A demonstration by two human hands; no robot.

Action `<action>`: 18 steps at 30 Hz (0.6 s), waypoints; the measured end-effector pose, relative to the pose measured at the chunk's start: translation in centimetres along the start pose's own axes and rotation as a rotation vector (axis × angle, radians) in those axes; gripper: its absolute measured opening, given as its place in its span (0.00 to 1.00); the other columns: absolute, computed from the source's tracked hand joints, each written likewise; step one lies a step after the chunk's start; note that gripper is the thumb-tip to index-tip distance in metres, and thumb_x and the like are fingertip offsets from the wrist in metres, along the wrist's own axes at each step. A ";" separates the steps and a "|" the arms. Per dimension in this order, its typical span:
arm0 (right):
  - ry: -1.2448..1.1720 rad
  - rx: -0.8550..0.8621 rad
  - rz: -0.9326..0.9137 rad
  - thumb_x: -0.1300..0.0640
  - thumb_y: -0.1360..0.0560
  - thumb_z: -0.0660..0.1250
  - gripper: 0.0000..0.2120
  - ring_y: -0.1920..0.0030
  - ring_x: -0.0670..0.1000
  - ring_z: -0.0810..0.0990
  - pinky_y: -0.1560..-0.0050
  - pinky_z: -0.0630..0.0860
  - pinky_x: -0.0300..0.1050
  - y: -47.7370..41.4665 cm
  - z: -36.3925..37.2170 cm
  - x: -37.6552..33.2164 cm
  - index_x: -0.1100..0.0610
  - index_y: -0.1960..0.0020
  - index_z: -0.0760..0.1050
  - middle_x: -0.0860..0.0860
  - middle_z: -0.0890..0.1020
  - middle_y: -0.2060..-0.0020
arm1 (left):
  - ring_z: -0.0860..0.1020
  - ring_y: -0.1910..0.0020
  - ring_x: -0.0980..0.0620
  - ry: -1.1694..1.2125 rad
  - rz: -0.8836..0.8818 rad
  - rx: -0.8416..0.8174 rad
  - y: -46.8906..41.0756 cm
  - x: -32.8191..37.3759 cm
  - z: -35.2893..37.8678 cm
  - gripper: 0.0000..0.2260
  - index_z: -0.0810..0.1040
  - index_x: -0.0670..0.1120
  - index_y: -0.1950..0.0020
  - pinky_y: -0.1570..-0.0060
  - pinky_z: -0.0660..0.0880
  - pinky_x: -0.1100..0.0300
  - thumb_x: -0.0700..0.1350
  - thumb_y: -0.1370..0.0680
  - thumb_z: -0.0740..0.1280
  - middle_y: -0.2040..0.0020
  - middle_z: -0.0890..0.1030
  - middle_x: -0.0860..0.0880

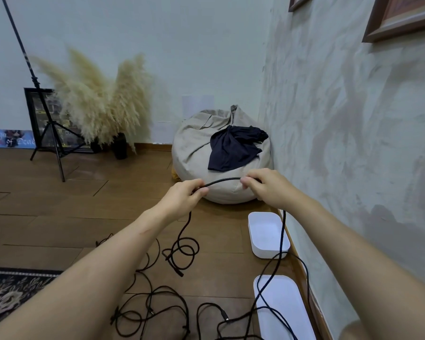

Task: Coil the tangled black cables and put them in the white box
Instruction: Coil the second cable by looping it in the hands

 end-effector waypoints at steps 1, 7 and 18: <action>0.010 -0.052 0.013 0.48 0.17 0.62 0.11 0.59 0.47 0.78 0.50 0.76 0.53 0.1 0.4 0.1 0.50 0.48 0.81 0.44 0.80 0.63 | 0.72 0.67 0.57 -0.020 0.011 0.004 0.0 0.2 0.0 0.10 0.78 0.50 0.51 0.62 0.69 0.56 0.52 0.15 0.61 0.65 0.76 0.53; 0.021 -0.079 -0.097 0.49 0.18 0.64 0.10 0.61 0.48 0.76 0.59 0.69 0.48 -0.2 1.3 -2.4 0.53 0.52 0.80 0.47 0.80 0.62 | 0.73 0.67 0.57 0.008 0.181 0.075 -0.1 4.1 0.5 0.11 0.77 0.49 0.55 0.67 0.65 0.62 0.51 0.15 0.63 0.67 0.76 0.53; 0.068 -0.096 0.163 0.46 0.21 0.68 0.16 0.40 0.51 0.80 0.42 0.75 0.48 0.5 -1.1 2.1 0.45 0.35 0.76 0.42 0.80 0.44 | 0.74 0.67 0.56 -0.016 -0.127 -0.127 0.6 -2.5 1.3 0.13 0.77 0.50 0.56 0.62 0.71 0.58 0.53 0.15 0.61 0.66 0.78 0.51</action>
Point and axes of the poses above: each hand's wrist, its own y-axis away from the middle knuckle, its own z-axis out of the palm, x = y × z, the point moved 5 cm from there along -y, towards the middle knuckle
